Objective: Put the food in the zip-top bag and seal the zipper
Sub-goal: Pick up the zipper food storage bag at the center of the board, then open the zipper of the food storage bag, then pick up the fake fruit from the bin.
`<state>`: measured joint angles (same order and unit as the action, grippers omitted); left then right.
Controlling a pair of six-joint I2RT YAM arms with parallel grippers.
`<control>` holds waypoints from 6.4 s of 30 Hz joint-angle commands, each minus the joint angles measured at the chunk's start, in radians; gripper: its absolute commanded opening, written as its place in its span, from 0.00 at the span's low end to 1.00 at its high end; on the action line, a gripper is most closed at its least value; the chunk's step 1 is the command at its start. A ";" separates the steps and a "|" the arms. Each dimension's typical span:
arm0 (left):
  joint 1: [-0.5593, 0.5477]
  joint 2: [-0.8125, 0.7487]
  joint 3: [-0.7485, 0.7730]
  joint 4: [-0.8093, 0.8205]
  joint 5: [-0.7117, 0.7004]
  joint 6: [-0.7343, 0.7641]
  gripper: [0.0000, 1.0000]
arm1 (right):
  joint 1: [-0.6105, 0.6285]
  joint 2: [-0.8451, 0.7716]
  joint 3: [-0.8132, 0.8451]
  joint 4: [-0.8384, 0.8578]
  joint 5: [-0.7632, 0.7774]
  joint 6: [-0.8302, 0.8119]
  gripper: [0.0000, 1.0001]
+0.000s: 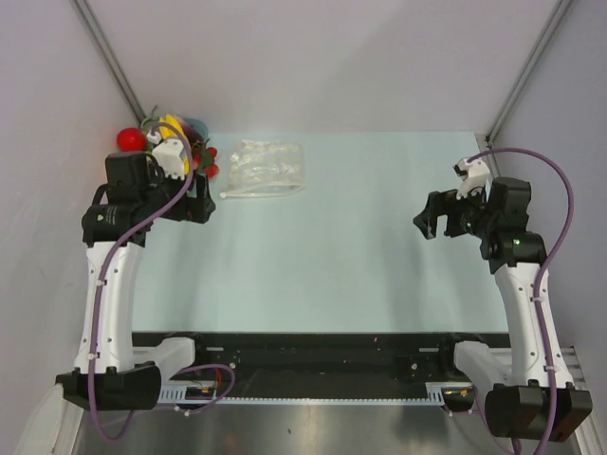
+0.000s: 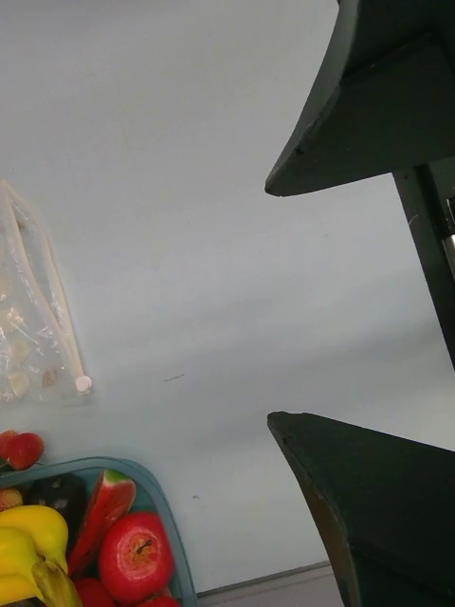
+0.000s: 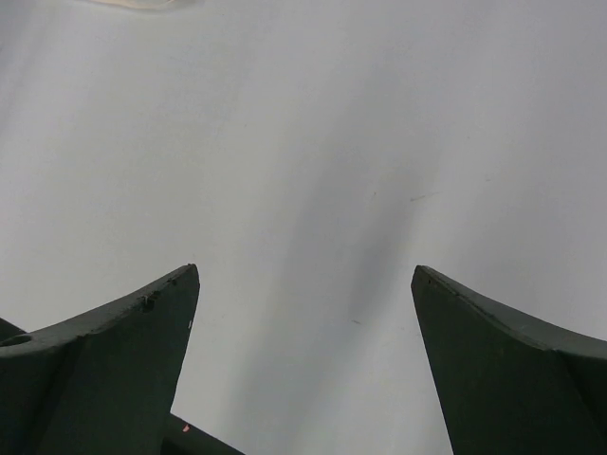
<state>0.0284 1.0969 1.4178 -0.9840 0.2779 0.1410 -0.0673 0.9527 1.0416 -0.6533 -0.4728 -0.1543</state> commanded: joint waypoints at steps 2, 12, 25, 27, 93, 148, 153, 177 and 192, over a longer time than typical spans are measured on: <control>-0.001 0.023 -0.010 0.067 -0.087 -0.021 1.00 | 0.003 0.000 -0.020 0.083 0.005 0.056 1.00; -0.019 -0.006 -0.163 0.376 -0.115 0.235 1.00 | -0.035 0.052 -0.028 0.130 -0.090 0.036 1.00; -0.197 0.257 -0.496 1.013 -0.008 0.765 0.99 | -0.035 0.080 -0.055 0.273 -0.090 0.110 1.00; -0.206 0.345 -0.491 1.095 -0.017 0.787 0.98 | -0.035 0.075 -0.064 0.311 -0.110 0.124 1.00; -0.513 0.417 0.104 0.334 -0.268 -1.190 0.00 | 0.114 0.121 0.172 0.377 -0.141 0.464 1.00; -0.433 0.435 0.021 0.263 -0.235 -0.710 0.08 | 0.419 0.445 0.279 0.155 0.166 0.274 0.00; -0.447 0.507 0.018 0.286 -0.105 -0.609 0.15 | 0.428 0.341 0.195 0.132 0.149 0.294 0.00; -0.266 0.465 0.036 0.427 0.374 -0.330 1.00 | 0.540 0.491 0.149 0.306 0.241 0.469 0.00; 0.320 0.688 0.547 0.395 0.396 0.165 0.93 | 0.543 0.534 0.189 0.322 0.241 0.466 0.00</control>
<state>0.3698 1.6802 1.7397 -0.4053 0.6323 -0.0982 0.4702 1.4803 1.1736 -0.3611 -0.2409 0.3210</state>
